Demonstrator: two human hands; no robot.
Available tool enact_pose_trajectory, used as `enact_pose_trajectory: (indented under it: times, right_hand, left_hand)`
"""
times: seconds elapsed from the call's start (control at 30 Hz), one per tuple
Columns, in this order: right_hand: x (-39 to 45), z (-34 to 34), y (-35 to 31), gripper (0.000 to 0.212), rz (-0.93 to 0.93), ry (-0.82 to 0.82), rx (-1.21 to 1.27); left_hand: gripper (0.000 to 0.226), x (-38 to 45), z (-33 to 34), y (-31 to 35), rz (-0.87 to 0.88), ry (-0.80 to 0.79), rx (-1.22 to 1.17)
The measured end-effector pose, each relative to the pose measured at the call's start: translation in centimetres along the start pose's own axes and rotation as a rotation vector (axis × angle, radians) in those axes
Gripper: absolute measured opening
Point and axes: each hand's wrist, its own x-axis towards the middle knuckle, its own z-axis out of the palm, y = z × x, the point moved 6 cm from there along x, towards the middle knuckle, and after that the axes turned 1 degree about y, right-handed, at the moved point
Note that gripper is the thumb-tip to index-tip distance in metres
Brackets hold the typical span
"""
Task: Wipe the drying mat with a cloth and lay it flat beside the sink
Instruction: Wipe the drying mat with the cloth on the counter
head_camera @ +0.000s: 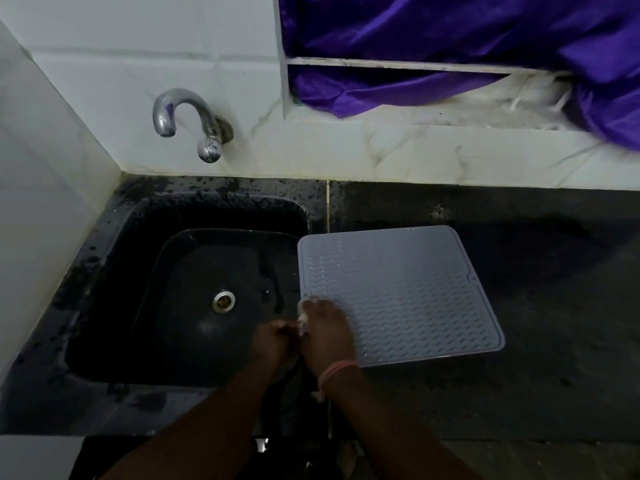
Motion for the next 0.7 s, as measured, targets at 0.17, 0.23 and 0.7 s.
enact_pose_trajectory:
  times: [0.17,0.23,0.7]
  right_hand:
    - [3.2,-5.3,5.0,0.027,0.129,0.106,0.294]
    - [4.4,-9.6,11.3,0.021,0.335,0.219,0.092]
    - [2.9,-2.6,-0.6,0.028,0.150,-0.180,0.220]
  left_hand:
    - [0.061,0.4,0.0,1.1,0.076,-0.102,-0.004]
    - [0.092,1.0,0.1,2.5,0.233,-0.109,0.188]
    - [0.041,3.0,0.4,2.3,0.442,-0.135,0.556]
